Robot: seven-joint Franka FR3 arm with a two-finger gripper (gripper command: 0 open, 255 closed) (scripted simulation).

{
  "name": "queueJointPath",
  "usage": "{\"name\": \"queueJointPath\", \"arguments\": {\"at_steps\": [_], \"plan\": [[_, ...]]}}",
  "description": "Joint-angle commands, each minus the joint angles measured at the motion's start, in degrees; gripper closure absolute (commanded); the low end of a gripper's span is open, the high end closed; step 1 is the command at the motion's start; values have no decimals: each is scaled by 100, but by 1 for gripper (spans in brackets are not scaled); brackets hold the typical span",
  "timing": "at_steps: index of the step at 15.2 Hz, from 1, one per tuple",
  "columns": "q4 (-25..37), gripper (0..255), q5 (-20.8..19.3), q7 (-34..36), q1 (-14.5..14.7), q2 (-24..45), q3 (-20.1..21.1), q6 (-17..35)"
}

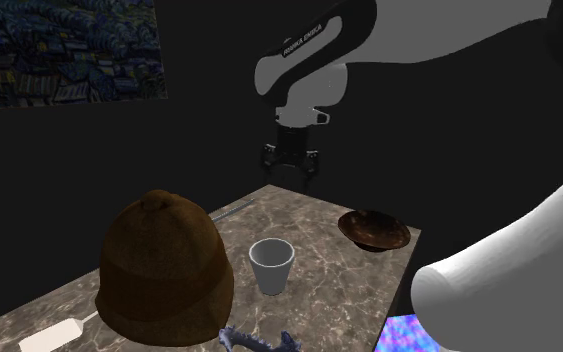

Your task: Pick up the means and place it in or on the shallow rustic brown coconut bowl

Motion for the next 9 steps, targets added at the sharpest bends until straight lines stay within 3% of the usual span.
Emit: {"name": "queueJointPath", "arguments": {"at_steps": [1,6,9], "plan": [[275,0,-125,555,-68,474,318,180],[1129,0,-814,1946,-193,1770,935,430],[1755,0,-1421,2835,-94,2652,1127,457]]}}
